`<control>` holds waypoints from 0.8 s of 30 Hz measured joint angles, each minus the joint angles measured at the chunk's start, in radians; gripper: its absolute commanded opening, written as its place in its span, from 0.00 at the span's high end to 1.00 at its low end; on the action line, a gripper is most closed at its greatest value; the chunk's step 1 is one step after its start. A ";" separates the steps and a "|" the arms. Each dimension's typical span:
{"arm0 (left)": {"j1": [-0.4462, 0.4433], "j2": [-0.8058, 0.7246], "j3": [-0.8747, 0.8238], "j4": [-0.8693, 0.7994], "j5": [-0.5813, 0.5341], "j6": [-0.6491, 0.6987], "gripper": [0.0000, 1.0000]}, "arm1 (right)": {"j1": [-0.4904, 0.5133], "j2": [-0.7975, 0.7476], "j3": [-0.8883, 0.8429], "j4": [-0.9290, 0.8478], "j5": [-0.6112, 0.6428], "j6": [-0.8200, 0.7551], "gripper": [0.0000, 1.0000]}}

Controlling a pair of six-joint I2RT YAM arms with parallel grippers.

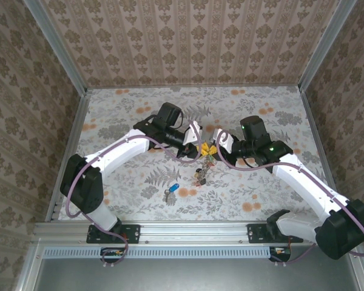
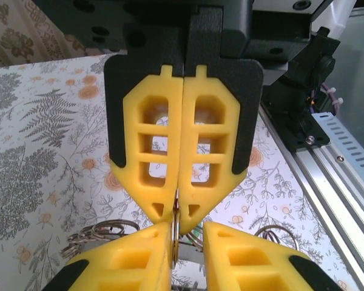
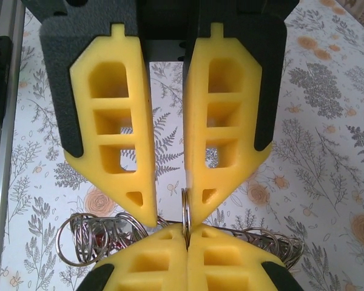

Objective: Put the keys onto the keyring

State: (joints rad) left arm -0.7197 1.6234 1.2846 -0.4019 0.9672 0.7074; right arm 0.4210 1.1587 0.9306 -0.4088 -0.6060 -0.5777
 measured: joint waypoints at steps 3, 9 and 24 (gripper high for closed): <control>0.000 0.005 0.005 -0.010 -0.010 0.007 0.91 | 0.003 0.000 0.000 -0.004 -0.001 0.000 0.97; 0.000 0.016 0.019 -0.018 -0.010 0.012 1.00 | 0.005 0.000 0.000 -0.010 0.000 0.001 0.92; 0.039 0.014 -0.081 0.244 0.135 -0.190 1.00 | -0.039 -0.049 -0.126 0.206 -0.039 0.096 0.84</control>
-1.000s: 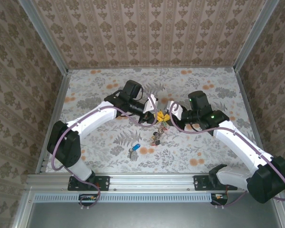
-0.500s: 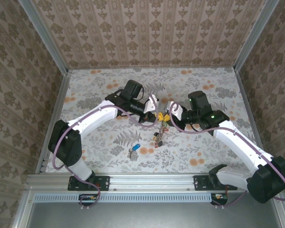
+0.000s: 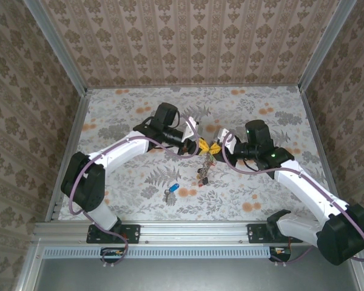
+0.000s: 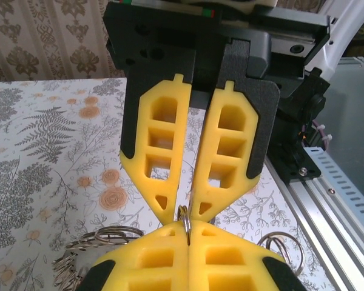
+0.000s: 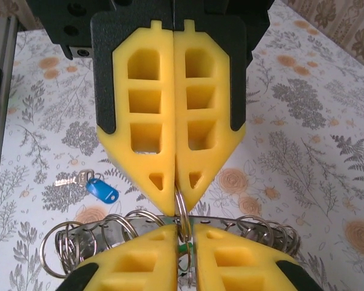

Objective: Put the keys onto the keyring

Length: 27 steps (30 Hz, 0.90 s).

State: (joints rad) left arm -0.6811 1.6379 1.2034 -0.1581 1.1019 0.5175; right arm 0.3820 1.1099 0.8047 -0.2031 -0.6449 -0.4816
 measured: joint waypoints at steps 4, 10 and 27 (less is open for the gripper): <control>0.006 0.000 -0.002 0.040 0.019 -0.026 1.00 | -0.006 0.000 -0.008 0.042 -0.016 0.022 0.88; 0.013 0.000 -0.005 0.050 0.025 -0.032 0.99 | -0.007 0.000 -0.010 0.050 -0.023 0.040 0.97; -0.016 -0.002 0.066 -0.168 -0.088 0.126 0.79 | 0.038 0.036 0.112 -0.170 0.066 -0.063 0.97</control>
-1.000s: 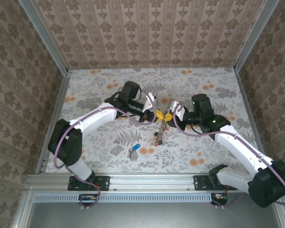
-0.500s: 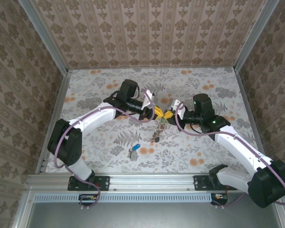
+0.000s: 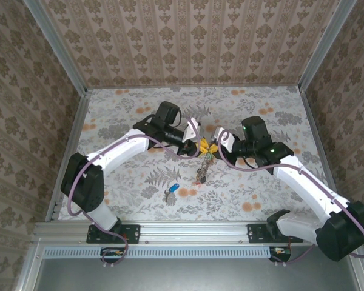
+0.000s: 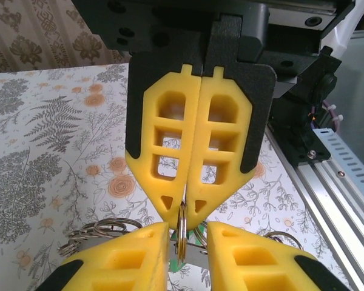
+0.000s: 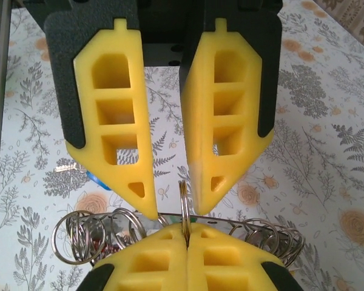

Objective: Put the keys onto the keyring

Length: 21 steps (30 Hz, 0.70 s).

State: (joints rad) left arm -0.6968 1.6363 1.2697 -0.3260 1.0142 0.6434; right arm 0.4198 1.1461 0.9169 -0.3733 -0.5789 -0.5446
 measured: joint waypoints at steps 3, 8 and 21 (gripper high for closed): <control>-0.006 0.000 0.010 -0.030 -0.014 0.017 0.81 | 0.008 0.005 0.012 -0.023 0.011 -0.010 0.96; -0.011 0.003 0.023 -0.059 -0.032 0.039 1.00 | 0.023 0.012 0.033 -0.064 0.030 -0.023 0.94; -0.001 0.003 -0.027 0.083 0.057 -0.068 1.00 | 0.029 -0.016 0.025 -0.058 0.066 -0.028 0.86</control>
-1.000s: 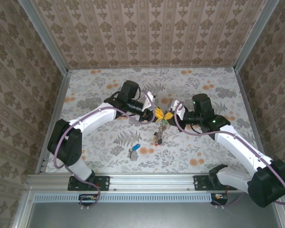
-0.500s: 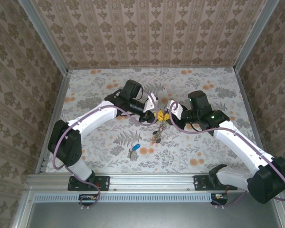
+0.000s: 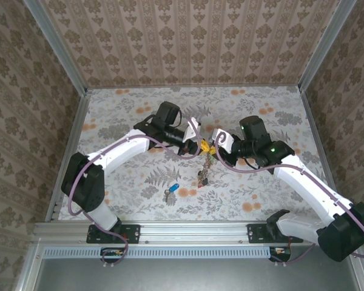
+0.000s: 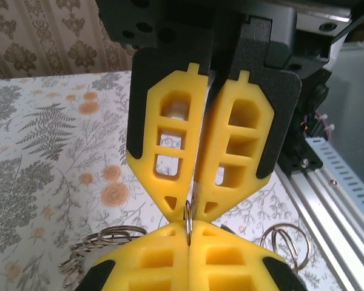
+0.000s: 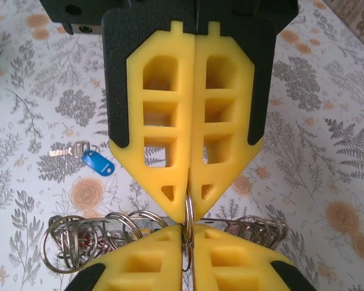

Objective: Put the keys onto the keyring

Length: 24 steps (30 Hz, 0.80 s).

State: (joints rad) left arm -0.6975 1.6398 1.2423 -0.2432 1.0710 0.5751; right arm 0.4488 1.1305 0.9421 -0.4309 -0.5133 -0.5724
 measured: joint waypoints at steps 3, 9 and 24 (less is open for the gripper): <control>0.004 0.000 -0.027 0.063 0.034 -0.053 1.00 | -0.016 -0.016 -0.050 0.071 -0.040 0.031 0.85; 0.014 0.000 -0.039 0.131 0.075 -0.105 1.00 | -0.039 -0.043 -0.119 0.201 -0.104 0.098 0.89; 0.005 -0.006 -0.024 0.045 0.021 -0.018 0.79 | -0.051 -0.040 -0.115 0.166 -0.107 0.102 1.00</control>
State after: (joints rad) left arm -0.6922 1.6341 1.2182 -0.1978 1.0924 0.5568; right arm 0.3973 1.0904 0.8268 -0.2646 -0.6205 -0.4702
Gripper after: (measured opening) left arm 0.177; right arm 0.067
